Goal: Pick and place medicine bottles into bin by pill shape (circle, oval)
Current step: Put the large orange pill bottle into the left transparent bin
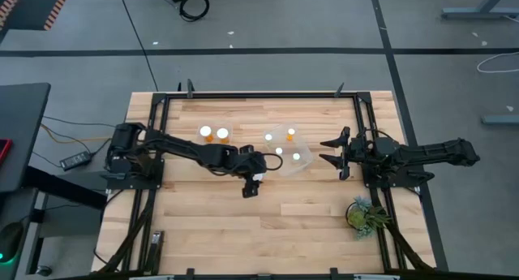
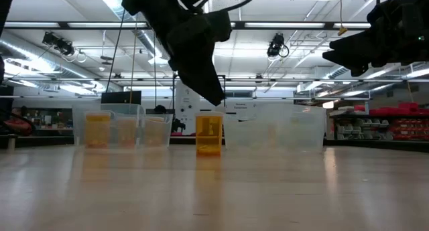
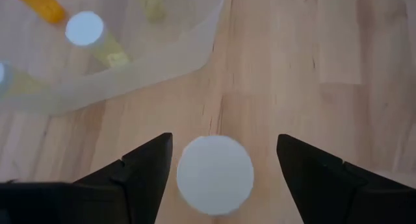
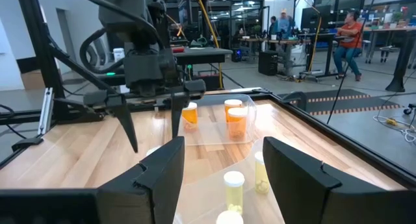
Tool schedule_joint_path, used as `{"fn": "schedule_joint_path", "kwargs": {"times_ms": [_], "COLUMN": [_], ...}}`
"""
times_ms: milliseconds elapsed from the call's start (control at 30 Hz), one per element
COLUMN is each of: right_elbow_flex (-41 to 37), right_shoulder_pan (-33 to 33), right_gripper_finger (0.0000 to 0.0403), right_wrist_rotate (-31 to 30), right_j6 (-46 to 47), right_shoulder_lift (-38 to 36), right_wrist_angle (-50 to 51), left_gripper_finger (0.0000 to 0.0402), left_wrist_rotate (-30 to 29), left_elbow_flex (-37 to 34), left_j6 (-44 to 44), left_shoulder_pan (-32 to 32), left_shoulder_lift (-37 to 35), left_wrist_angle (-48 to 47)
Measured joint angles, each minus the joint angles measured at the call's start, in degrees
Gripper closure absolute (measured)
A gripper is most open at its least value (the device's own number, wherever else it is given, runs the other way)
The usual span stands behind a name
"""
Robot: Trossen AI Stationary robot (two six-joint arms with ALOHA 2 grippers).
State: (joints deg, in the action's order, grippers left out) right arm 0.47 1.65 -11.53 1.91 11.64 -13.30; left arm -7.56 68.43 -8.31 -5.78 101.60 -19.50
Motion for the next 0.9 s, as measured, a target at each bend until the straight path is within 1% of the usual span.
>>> {"fn": "schedule_joint_path", "kwargs": {"times_ms": [100, 200, 400, 500, 633, 900], "right_elbow_flex": [0.0, 0.0, 0.0, 0.0, 0.0, 0.0], "right_shoulder_pan": [0.0, 0.0, 0.0, 0.0, 0.0, 0.0], "right_gripper_finger": [0.0187, 0.0187, 0.0187, 0.0187, 0.0187, 0.0187], "right_wrist_rotate": [0.0, 0.0, 0.0, 0.0, 0.0, 0.0], "right_j6": [0.0, 0.0, 0.0, 0.0, 0.0, 0.0], "right_shoulder_lift": [0.0, 0.0, 0.0, 0.0, 0.0, 0.7], "right_wrist_angle": [0.3, 0.6, 1.3, 1.4, 1.4, 2.3], "left_gripper_finger": [0.0114, 0.0105, 0.0060, 0.0046, 0.0049, 0.0080], "left_wrist_rotate": [0.0, 0.0, -0.1, 0.0, -0.2, -1.2], "left_elbow_flex": [0.7, 0.6, 0.6, 0.6, 0.6, 0.5], "left_j6": [0.3, 0.2, 0.5, 1.6, 2.1, 3.0], "left_shoulder_pan": [0.1, 0.2, 0.3, 0.3, 0.3, 0.3], "left_shoulder_lift": [1.0, 1.0, 1.0, 1.7, 3.5, 4.7], "left_wrist_angle": [-0.2, -0.6, -0.5, -0.2, -0.1, -0.3]}}
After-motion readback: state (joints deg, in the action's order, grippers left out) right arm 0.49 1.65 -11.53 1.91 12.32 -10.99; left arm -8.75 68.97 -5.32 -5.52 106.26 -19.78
